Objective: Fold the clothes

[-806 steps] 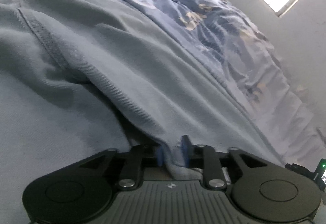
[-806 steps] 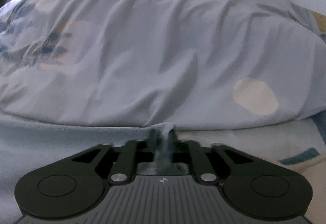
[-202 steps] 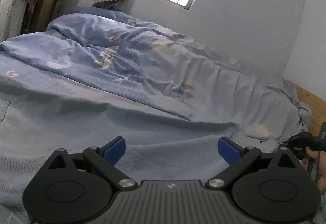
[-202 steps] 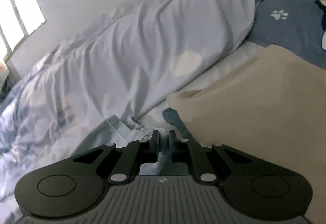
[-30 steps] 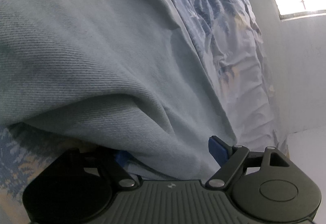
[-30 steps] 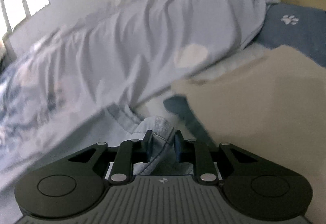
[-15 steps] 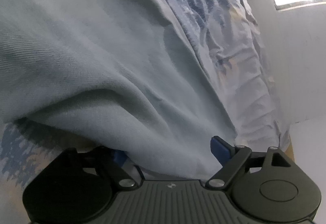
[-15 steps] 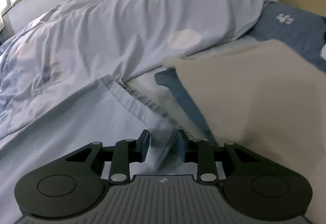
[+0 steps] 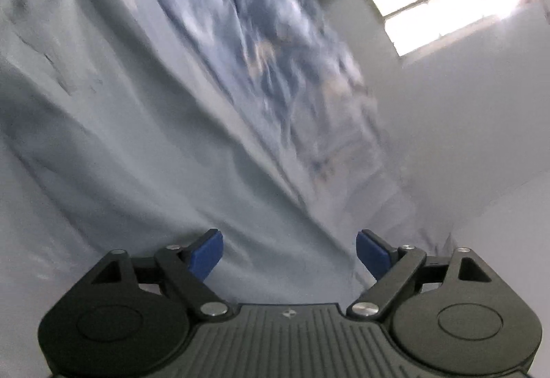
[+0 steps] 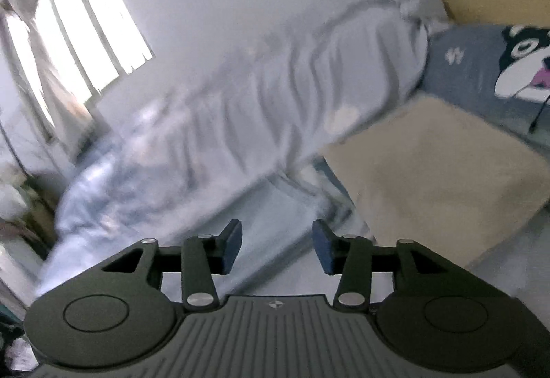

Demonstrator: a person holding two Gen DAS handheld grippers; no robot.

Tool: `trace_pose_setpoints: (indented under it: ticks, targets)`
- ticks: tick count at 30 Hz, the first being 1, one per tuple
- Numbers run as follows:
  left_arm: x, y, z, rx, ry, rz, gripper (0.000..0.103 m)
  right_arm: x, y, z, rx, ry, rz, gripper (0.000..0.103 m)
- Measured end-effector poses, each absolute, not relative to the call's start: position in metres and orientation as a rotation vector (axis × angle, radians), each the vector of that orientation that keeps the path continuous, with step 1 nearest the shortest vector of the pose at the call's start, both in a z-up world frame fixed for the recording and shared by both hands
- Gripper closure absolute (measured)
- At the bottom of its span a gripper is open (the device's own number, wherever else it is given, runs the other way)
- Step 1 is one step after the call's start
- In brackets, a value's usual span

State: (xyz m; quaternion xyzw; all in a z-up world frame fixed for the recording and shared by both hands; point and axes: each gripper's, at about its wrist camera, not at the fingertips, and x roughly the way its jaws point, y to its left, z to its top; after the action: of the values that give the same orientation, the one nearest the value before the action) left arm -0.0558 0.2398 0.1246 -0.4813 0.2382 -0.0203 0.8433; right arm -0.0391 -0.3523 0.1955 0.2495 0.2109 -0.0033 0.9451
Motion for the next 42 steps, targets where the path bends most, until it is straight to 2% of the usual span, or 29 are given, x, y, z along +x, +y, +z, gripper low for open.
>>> trace_pose_setpoints:
  ticks: [6, 10, 12, 15, 19, 26, 37, 42]
  targets:
    - [-0.134, 0.299, 0.165, -0.964, 0.412, 0.096, 0.013, -0.113, -0.368, 0.253, 0.603, 0.315, 0.128, 0.047]
    - [-0.187, 0.335, 0.216, -0.909, 0.282, 0.163, 0.012, -0.148, -0.354, 0.305, 0.488, 0.270, 0.257, 0.044]
    - [-0.209, 0.349, 0.239, -0.887, 0.218, 0.187, 0.008, -0.167, -0.343, 0.326, 0.407, 0.236, 0.341, 0.027]
    - [-0.221, 0.348, 0.256, -0.836, 0.183, 0.172, 0.005, -0.186, -0.319, 0.342, 0.288, 0.201, 0.461, 0.019]
    - [-0.197, 0.322, 0.235, -0.817, 0.275, 0.094, 0.004, -0.173, -0.273, 0.311, 0.268, 0.257, 0.535, 0.018]
    - [-0.118, 0.247, 0.140, -0.757, 0.551, -0.065, 0.006, -0.145, -0.212, 0.233, 0.179, 0.390, 0.560, 0.018]
    - [0.007, 0.166, 0.056, -0.583, 0.753, -0.239, 0.009, -0.119, -0.142, 0.123, -0.014, 0.526, 0.613, 0.018]
    - [0.043, 0.162, 0.026, -0.590, 0.820, -0.212, 0.020, -0.115, -0.141, 0.107, -0.031, 0.533, 0.653, 0.018]
